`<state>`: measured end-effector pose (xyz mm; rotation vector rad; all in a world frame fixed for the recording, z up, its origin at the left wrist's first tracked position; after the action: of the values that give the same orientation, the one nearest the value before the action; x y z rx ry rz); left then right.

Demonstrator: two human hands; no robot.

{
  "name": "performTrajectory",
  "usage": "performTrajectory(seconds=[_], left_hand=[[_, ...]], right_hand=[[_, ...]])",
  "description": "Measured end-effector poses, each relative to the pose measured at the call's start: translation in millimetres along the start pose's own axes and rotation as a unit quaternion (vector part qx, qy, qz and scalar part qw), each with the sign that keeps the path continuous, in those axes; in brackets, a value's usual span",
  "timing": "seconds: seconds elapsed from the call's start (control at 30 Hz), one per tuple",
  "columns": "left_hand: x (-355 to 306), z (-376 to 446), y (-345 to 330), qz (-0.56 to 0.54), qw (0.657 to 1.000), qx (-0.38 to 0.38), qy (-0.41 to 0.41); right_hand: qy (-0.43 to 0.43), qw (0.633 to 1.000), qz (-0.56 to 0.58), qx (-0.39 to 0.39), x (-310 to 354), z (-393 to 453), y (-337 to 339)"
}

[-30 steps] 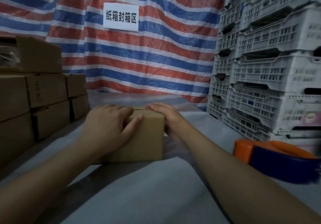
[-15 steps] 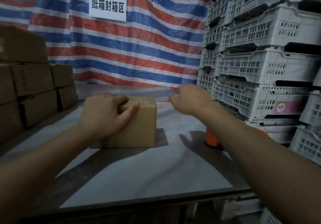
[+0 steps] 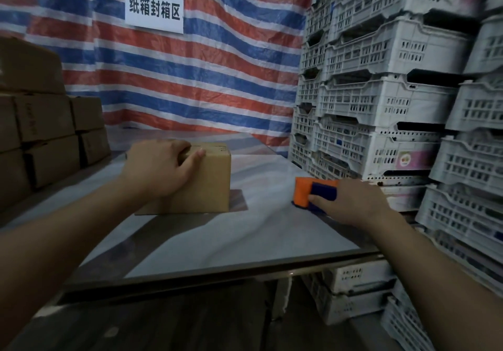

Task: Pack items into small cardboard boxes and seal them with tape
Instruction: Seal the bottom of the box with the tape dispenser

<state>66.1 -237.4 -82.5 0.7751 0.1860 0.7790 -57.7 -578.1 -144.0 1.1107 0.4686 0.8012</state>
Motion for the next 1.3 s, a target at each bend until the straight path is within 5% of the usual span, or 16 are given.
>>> performTrajectory(seconds=[0.37,0.47,0.6,0.7,0.8,0.9,1.03,1.2,1.3], left_hand=[[6,4,-8,-0.009,1.0,0.004,0.02],[8,6,-11,0.012,1.0,0.009,0.023],[8,7,-15,0.04,0.999,0.019,0.025],[9,7,-20,0.065,0.997,0.024,0.024],[14,9,-22,0.07,0.997,0.02,0.028],[18,10,-25,0.052,0.998,0.016,0.039],[22,10,-23,0.015,0.998,0.006,0.053],[24,16,-21,-0.01,0.995,0.081,0.064],[37,14,1,-0.148,0.98,0.013,0.13]], right_hand=[[-0.017,0.989,0.002,-0.145,22,23,6],[-0.042,0.981,0.122,-0.143,40,47,25],[-0.039,0.894,0.435,-0.104,95,79,69],[-0.024,0.797,0.604,0.019,162,98,92],[0.03,0.722,0.674,0.151,232,103,112],[0.119,0.688,0.673,0.246,277,92,124],[0.134,0.705,0.624,0.31,290,83,112],[0.142,0.727,0.585,0.33,291,82,102],[0.166,0.734,0.579,0.314,294,80,106]])
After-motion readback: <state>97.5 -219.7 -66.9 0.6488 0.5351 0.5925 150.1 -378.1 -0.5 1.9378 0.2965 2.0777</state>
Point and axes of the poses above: each hand's wrist, its own z-axis towards the middle knuckle, its own y-axis out of the back of the hand, x = y × z, the point moved 8 cm from there along z, towards the middle knuckle, and after that the axes turned 11 degrees about -y, right-handed, at the moved point
